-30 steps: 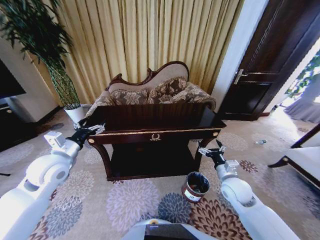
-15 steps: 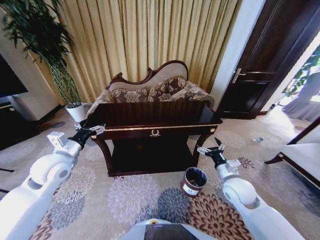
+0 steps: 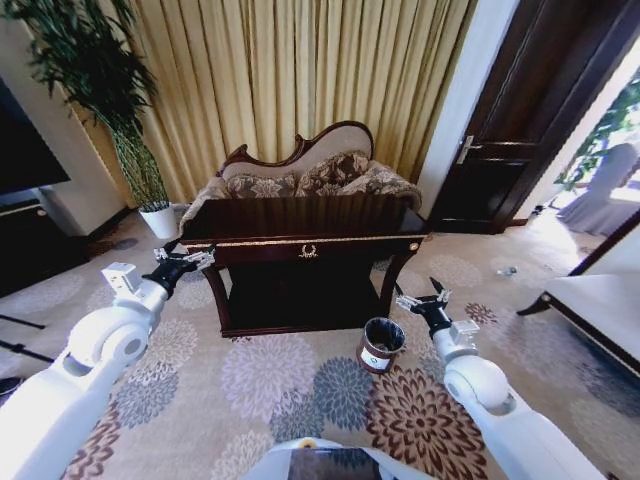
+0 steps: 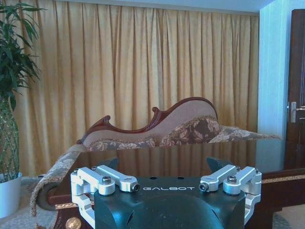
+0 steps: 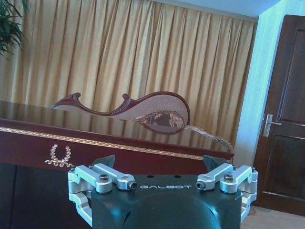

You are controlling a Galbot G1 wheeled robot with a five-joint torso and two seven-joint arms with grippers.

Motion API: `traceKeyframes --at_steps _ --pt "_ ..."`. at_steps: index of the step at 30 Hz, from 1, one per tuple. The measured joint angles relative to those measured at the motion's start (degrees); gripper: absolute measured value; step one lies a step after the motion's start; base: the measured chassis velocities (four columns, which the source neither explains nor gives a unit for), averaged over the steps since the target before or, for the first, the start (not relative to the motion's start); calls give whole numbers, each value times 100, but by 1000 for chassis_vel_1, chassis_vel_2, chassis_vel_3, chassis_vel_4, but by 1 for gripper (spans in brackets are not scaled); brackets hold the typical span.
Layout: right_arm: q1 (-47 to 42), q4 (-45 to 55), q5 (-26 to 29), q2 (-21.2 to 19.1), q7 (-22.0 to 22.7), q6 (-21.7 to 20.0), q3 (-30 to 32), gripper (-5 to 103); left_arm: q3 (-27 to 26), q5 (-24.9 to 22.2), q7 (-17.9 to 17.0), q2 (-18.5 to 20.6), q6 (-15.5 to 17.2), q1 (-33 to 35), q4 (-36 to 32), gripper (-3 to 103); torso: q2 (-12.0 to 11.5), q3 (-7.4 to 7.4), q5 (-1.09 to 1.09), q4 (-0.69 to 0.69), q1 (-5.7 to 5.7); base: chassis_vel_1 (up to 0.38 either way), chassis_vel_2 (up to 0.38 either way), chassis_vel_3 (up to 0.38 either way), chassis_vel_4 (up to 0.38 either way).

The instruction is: Move to the front of the table and place the trash on the table into the trash bin.

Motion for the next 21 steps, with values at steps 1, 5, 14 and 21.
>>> traceKeyframes --at_steps 1,5,14,21 --pt "2 0 -3 6 0 3 -8 100 -15 -2 -1 12 0 6 0 100 0 0 0 0 0 177 -142 -186 139" --pt "-3 0 -7 14 1 8 -10 100 -34 -7 -1 17 0 13 -3 100 0 0 2 0 0 186 -169 -188 170" --pt "-23 -9 -10 21 12 12 -3 100 -28 -4 0 9 0 25 -7 100 0 0 2 -1 -1 182 -188 -189 188" --pt "14 -53 -8 33 18 13 -13 100 -28 4 10 -3 -2 19 30 100 0 0 2 2 -1 165 -156 -169 179"
